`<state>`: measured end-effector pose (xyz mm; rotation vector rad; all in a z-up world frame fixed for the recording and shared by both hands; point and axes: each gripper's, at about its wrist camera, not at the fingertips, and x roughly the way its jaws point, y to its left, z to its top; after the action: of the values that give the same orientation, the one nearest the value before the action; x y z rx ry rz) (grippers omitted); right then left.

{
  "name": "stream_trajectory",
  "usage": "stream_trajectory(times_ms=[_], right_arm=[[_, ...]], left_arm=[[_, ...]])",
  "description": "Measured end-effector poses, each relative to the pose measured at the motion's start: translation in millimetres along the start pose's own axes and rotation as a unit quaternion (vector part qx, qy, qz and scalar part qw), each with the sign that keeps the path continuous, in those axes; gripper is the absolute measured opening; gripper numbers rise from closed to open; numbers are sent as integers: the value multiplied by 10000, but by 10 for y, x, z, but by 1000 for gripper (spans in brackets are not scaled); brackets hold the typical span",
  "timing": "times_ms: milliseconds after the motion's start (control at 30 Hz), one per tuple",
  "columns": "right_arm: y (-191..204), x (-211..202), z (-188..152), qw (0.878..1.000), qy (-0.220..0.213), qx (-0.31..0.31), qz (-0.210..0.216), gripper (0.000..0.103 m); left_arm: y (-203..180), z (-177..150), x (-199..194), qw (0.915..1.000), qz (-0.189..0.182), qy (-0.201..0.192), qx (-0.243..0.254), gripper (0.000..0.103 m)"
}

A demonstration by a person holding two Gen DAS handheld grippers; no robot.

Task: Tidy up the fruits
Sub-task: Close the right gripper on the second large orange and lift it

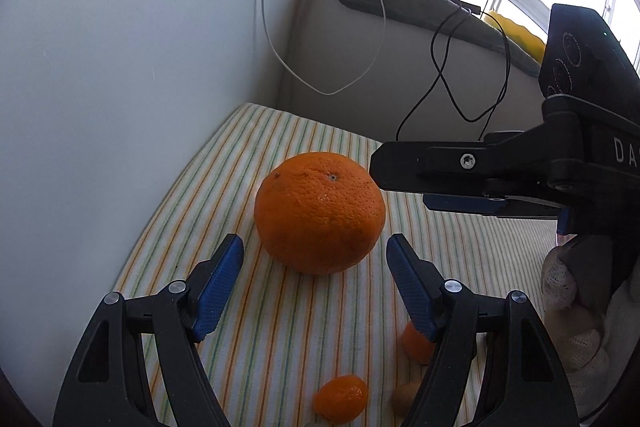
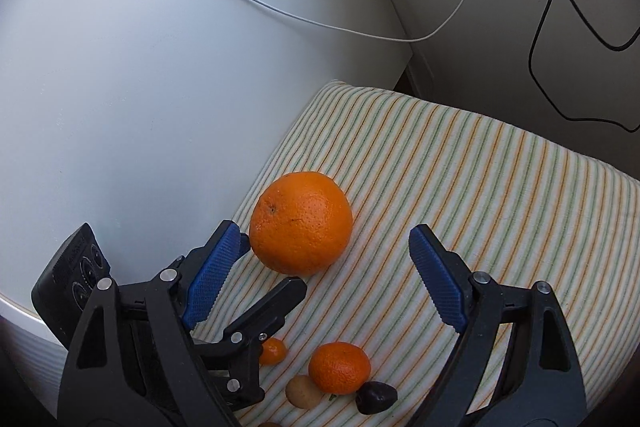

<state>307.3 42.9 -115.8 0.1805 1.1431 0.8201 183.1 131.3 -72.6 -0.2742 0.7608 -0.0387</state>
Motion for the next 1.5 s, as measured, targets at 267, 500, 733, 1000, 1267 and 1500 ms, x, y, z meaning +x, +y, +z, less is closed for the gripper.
stream_trajectory(times_ms=[267,500,733,1000,1267,1500], right_arm=[[-9,185,65,9997,141,120,142,87],[28,277,90,9996,221,84,150,83],[-62,359,106,9987,326,278,283,78],[-45,382,124,9974,393,304,524,66],[-32,326,103,9974,398,297,531,64],[-29,257,71,9973,389,324,524,63]], left_arm=[[43,24,59,9998,-97,133,-69,74],[64,65,111,9996,-186,155,-119,75],[73,77,170,9990,-323,290,-116,74],[59,83,203,9991,-283,293,-117,73],[28,70,177,9993,-259,266,-50,72],[-29,54,114,9993,-280,230,-28,72]])
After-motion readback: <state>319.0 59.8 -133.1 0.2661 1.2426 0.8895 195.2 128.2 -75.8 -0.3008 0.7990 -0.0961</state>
